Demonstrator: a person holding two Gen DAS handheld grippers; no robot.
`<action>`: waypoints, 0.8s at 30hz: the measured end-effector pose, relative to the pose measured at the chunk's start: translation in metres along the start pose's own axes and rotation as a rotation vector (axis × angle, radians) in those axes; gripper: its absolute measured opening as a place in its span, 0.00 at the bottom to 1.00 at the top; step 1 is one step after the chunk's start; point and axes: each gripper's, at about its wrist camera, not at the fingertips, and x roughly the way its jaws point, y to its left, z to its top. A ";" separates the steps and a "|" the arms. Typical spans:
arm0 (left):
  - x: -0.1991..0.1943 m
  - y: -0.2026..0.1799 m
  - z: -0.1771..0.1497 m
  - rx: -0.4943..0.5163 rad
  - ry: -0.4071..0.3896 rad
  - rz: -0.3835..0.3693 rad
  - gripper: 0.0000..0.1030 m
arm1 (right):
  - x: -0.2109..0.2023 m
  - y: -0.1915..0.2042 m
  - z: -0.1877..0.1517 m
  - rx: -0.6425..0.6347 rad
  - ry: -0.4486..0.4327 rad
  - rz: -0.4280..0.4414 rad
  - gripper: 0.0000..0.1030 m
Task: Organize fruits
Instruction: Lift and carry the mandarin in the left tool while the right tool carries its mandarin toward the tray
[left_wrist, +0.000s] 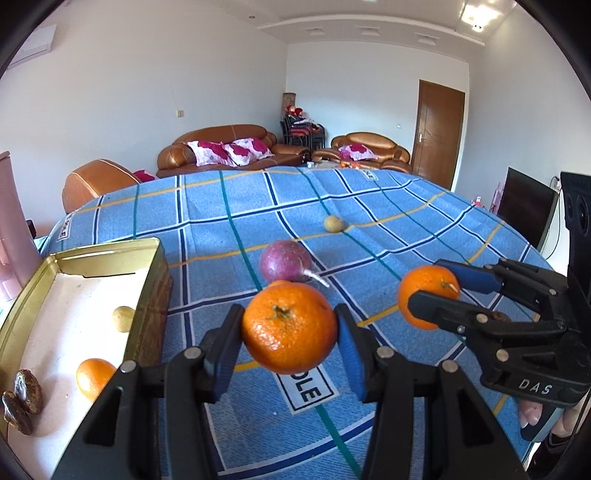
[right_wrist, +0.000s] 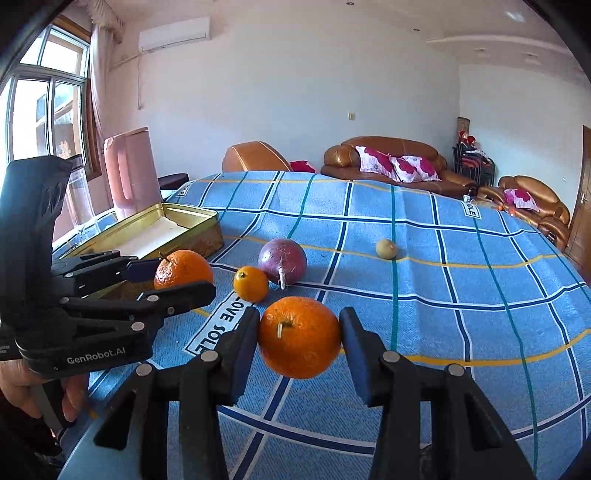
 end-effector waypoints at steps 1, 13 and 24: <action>-0.001 0.000 0.000 0.000 -0.007 0.001 0.49 | -0.001 0.000 0.000 -0.002 -0.006 0.001 0.45; -0.014 -0.001 -0.001 0.004 -0.071 0.028 0.49 | -0.012 0.005 0.000 -0.030 -0.068 0.012 0.45; -0.024 -0.003 -0.003 0.016 -0.122 0.044 0.49 | -0.022 0.004 -0.002 -0.035 -0.123 0.019 0.45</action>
